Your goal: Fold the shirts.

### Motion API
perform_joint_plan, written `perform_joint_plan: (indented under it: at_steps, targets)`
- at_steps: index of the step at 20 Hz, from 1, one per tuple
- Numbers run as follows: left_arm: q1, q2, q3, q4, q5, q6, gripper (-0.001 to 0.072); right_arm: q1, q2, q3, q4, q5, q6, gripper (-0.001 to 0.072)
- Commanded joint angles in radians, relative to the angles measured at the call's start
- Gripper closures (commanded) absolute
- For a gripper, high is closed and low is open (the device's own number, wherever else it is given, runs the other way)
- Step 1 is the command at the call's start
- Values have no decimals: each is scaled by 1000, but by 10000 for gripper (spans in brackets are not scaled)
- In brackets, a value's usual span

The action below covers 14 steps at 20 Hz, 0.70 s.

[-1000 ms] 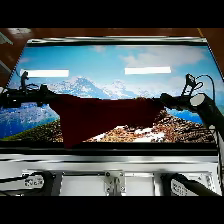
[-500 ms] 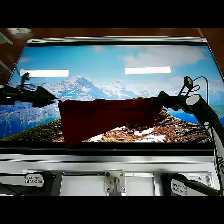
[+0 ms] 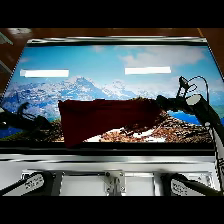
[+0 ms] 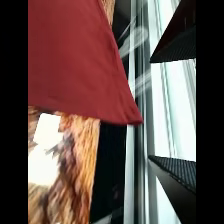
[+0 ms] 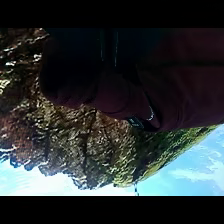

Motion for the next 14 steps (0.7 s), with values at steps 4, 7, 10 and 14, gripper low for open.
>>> perform_joint_plan:
  at_steps: [4, 7, 10, 14]
  targets:
    - [-85, 23, -262, -132, 226, 37, 1, 0, 1, 1, 0, 21, -39, 649]
    - [-115, 22, -267, -206, 291, 76, 1, 0, 1, 1, 0, 31, -39, 649]
    - [-161, -16, -267, -214, 312, 77, 1, 0, 1, 1, 0, 32, -39, 649]
    - [-201, -98, -267, -255, 363, 77, 2, 0, 1, 1, 1, 34, -39, 649]
